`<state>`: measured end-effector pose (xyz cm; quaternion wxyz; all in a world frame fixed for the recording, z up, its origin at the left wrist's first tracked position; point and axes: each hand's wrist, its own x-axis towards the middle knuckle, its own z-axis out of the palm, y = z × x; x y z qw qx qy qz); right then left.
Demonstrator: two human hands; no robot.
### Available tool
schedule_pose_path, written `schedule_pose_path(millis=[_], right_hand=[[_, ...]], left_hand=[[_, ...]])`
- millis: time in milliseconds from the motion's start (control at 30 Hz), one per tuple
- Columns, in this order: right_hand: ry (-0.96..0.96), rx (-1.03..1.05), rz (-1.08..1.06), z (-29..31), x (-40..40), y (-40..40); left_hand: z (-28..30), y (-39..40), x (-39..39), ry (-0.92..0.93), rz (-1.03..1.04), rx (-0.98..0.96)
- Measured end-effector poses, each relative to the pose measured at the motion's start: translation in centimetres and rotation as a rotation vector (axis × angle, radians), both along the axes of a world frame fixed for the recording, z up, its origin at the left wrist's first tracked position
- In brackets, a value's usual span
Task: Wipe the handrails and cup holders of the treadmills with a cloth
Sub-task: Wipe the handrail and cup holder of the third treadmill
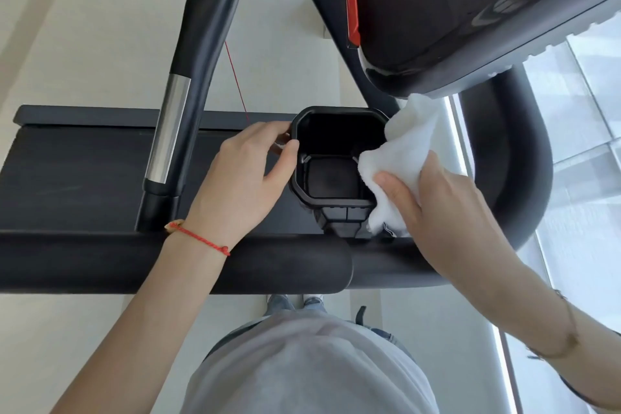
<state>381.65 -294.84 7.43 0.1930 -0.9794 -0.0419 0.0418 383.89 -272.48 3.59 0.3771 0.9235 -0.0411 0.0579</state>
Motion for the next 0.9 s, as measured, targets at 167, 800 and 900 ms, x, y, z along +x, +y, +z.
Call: schedule_pose_path(millis=[167, 800, 900], right_hand=[[0.062, 0.142, -0.002, -1.0, 2.0, 0.6], [0.146, 0.228, -0.083, -2.0, 7.2, 1.0], [0.185, 0.251, -0.079, -2.3, 5.4, 0.3]], left_hand=[[0.1, -0.1, 0.0, 0.003, -0.005, 0.001], [0.3, -0.1, 0.0, 0.013, 0.003, 0.015], [0.4, -0.2, -0.1, 0.017, -0.007, 0.009]])
